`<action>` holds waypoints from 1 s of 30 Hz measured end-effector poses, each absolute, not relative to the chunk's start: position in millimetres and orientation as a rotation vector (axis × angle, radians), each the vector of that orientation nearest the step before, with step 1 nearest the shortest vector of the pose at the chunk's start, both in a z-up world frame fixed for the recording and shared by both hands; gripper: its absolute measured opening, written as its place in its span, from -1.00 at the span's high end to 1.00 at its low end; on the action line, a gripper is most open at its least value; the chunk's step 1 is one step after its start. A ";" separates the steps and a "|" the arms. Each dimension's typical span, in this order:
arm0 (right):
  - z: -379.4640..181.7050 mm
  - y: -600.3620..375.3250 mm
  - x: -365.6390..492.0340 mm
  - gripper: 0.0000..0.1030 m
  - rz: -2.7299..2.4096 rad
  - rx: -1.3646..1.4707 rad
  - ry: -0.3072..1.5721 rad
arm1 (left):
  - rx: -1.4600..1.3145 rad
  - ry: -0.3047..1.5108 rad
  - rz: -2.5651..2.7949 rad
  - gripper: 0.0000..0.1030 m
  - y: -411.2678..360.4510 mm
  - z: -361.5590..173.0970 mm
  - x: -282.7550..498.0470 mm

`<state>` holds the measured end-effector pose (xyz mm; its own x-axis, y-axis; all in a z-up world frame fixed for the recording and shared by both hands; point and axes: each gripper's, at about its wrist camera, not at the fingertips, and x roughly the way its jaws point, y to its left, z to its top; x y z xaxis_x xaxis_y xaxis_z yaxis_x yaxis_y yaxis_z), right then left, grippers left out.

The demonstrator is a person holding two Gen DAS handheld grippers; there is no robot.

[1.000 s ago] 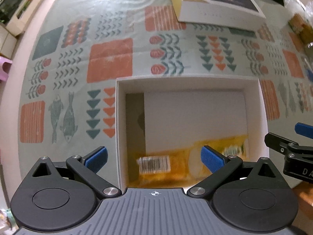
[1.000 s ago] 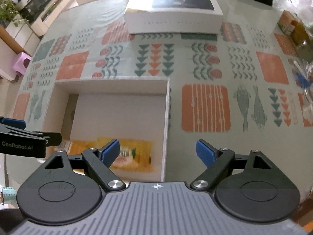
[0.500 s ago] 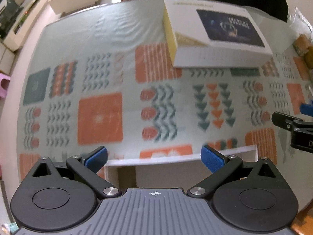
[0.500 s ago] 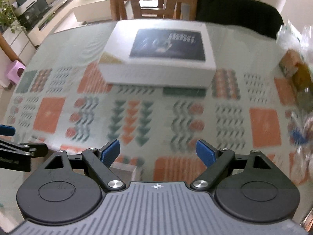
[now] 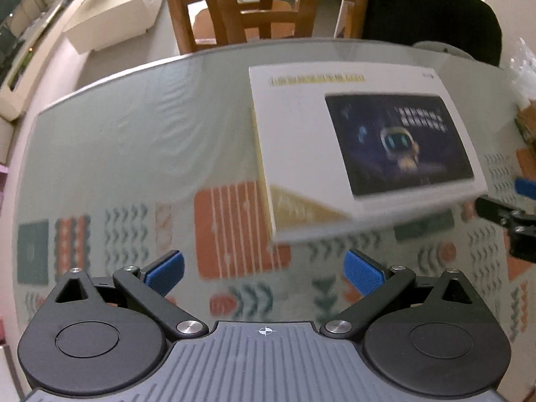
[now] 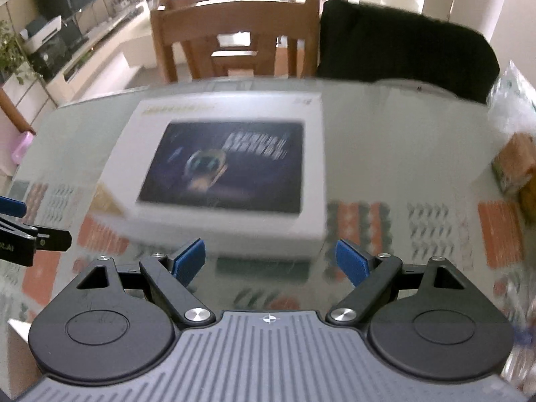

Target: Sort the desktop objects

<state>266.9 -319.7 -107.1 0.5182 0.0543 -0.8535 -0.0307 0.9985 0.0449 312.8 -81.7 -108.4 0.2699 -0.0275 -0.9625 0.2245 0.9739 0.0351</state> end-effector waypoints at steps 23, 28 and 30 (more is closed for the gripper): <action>-154.4 -391.8 411.9 -1.00 0.300 0.309 1.144 | -0.051 1.408 -0.320 -1.00 -75.5 -162.1 407.1; -173.4 -407.2 420.1 -1.00 0.306 0.405 1.198 | -0.089 1.412 -0.342 -1.00 -77.1 -165.0 409.9; -179.4 -412.6 420.0 -1.00 0.324 0.442 1.210 | -0.097 1.415 -0.353 -1.00 -77.9 -165.7 410.5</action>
<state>420.0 -412.6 -179.4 0.3239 0.4667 -0.8230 -0.0062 0.8709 0.4915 410.5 -77.9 -165.7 0.1127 -0.2972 -0.9481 0.1826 0.9442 -0.2742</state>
